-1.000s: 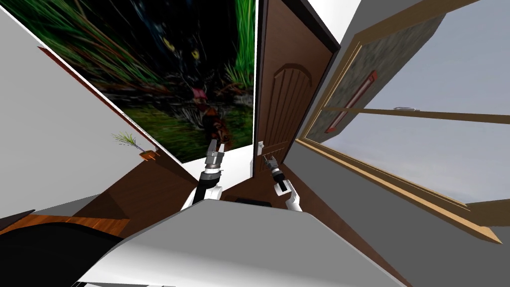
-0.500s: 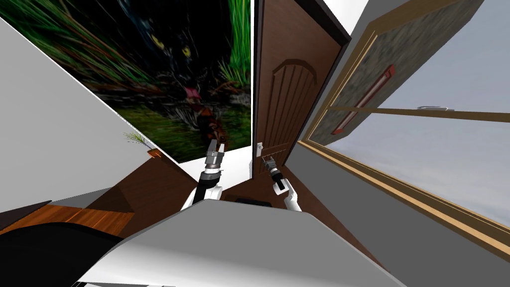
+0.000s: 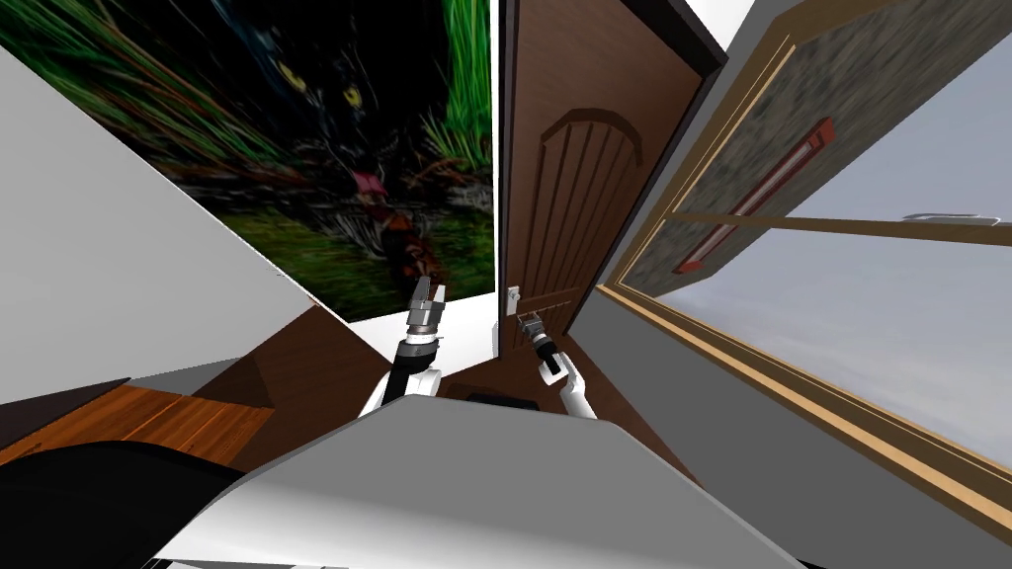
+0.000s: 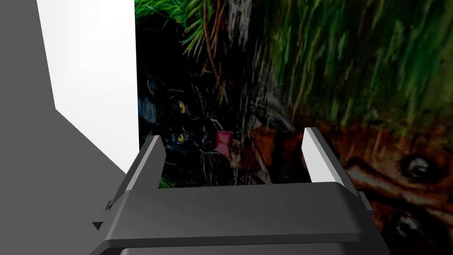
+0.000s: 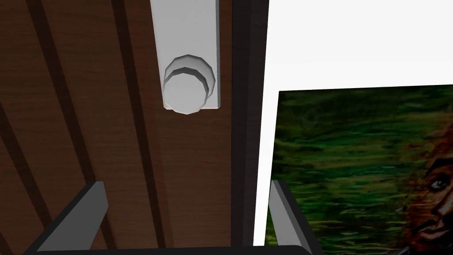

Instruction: Pull the door open

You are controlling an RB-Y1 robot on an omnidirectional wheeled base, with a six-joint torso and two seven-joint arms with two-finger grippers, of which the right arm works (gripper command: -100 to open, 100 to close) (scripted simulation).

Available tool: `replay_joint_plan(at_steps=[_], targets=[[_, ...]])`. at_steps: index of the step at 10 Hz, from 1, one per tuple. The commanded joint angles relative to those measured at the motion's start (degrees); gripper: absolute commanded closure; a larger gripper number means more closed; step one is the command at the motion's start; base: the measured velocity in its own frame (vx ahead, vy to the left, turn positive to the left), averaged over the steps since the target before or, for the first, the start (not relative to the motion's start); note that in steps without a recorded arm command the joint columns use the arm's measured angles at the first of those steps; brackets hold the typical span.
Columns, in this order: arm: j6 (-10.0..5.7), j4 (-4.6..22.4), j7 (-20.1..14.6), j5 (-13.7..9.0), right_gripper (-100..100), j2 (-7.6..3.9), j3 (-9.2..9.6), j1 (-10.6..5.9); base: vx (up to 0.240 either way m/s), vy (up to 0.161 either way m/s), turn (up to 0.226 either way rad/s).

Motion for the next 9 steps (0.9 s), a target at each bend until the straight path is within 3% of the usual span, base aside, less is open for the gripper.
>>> replay_joint_plan(at_steps=[1,5,9], targets=[[0.0,0.0,0.0,0.0,-100,0.0,0.0,0.0,0.036,-0.058,0.02],[-0.87,5.0,1.8,0.5,-100,-0.66,-3.81,-2.29,-0.072,-0.023,0.019],[-1.6,8.5,2.9,0.8,-100,-0.48,-6.45,-4.07,-0.038,-0.019,0.017]])
